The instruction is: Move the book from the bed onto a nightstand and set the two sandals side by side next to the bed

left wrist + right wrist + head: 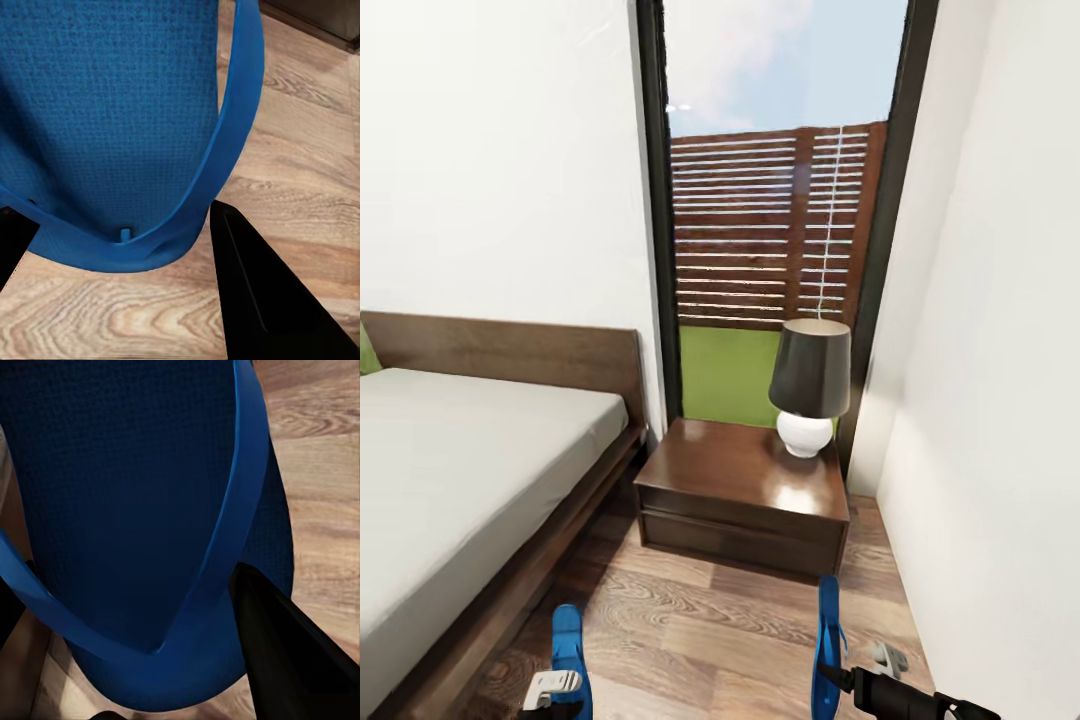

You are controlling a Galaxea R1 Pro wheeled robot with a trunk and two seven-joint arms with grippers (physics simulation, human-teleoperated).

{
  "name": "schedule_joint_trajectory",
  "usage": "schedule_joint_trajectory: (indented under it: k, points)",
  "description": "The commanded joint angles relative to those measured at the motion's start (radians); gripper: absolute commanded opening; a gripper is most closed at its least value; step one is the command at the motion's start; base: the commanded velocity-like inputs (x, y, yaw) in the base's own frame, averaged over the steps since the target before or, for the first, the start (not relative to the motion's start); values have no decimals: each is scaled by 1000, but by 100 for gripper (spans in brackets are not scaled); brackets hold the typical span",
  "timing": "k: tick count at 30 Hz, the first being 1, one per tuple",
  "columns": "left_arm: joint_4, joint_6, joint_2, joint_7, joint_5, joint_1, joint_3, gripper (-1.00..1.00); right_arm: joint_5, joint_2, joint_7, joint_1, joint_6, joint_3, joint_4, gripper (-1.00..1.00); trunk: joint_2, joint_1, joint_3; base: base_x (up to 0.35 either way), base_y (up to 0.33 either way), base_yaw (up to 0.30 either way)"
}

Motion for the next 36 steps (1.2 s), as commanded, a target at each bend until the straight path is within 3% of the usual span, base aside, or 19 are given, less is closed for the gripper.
schedule_joint_trajectory:
  k: [1,15,21,36]
  points:
    - [1,-6,0,0,5,-1,-8,-100,-8,0,3,0,10,-2,0,-100,0,0,-1,0,0,292]
    - [1,-6,0,0,5,-1,-8,-100,-9,0,1,0,10,-3,0,-100,0,0,-1,34,-39,293]
    - [1,-6,-18,0,5,-1,-8,-100,-9,0,0,0,10,-3,0,-100,0,0,-1,49,-53,293]
    - [1,-6,-21,1,4,-1,-8,-100,-9,0,1,0,10,-3,0,-100,0,0,-1,1,-26,293]
